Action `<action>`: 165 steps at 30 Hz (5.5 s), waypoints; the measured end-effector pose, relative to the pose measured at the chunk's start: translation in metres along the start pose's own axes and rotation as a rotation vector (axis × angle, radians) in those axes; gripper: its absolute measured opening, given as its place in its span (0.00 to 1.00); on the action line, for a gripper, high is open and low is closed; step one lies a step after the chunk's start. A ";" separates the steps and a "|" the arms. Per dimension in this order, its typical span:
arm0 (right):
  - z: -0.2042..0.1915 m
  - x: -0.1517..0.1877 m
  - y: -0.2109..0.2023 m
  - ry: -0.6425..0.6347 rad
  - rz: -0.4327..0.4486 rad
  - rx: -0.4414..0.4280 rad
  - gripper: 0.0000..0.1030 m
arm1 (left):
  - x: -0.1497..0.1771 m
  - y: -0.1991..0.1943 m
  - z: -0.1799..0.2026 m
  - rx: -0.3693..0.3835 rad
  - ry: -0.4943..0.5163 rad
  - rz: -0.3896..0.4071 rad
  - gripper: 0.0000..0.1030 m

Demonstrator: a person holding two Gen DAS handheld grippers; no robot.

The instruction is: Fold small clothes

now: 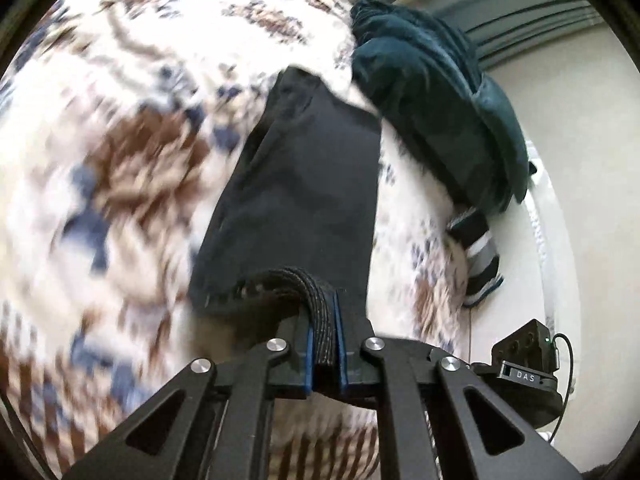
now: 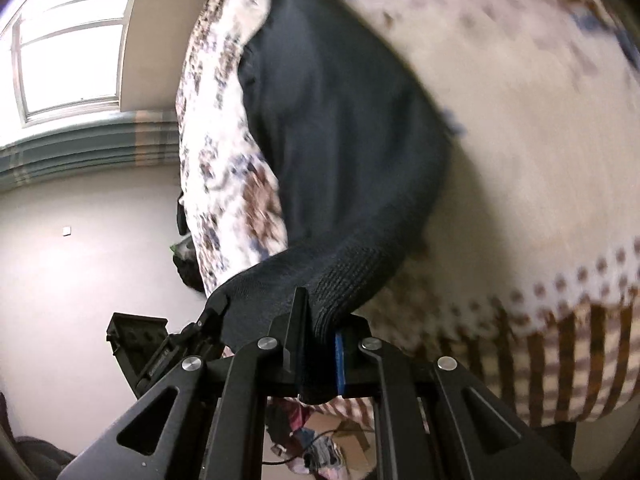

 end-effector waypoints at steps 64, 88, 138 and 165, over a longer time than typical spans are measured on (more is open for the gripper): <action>-0.034 -0.432 0.191 -0.177 -0.156 0.140 1.00 | -0.093 0.187 -0.070 -0.076 -0.575 0.219 0.56; -0.003 -0.232 0.170 0.161 -0.054 0.140 0.79 | -0.166 0.111 -0.101 -0.074 -0.233 0.018 0.75; -0.070 -0.303 0.093 -0.311 0.098 0.544 0.82 | -0.075 0.078 -0.012 -0.727 0.029 -0.003 0.82; -0.119 -0.369 0.170 -0.502 -0.054 0.521 0.25 | 0.022 0.100 -0.128 -0.826 -0.359 0.013 1.00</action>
Point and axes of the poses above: each gripper's, at about its wrist camera, not at the fingertips, and y roughly the way its jaws point, z to its right, x to its underside, the point moved 1 cm from there along y, roughly the way its jaws point, and after that the axes turned 2 degrees about x, right-handed, at the moved point
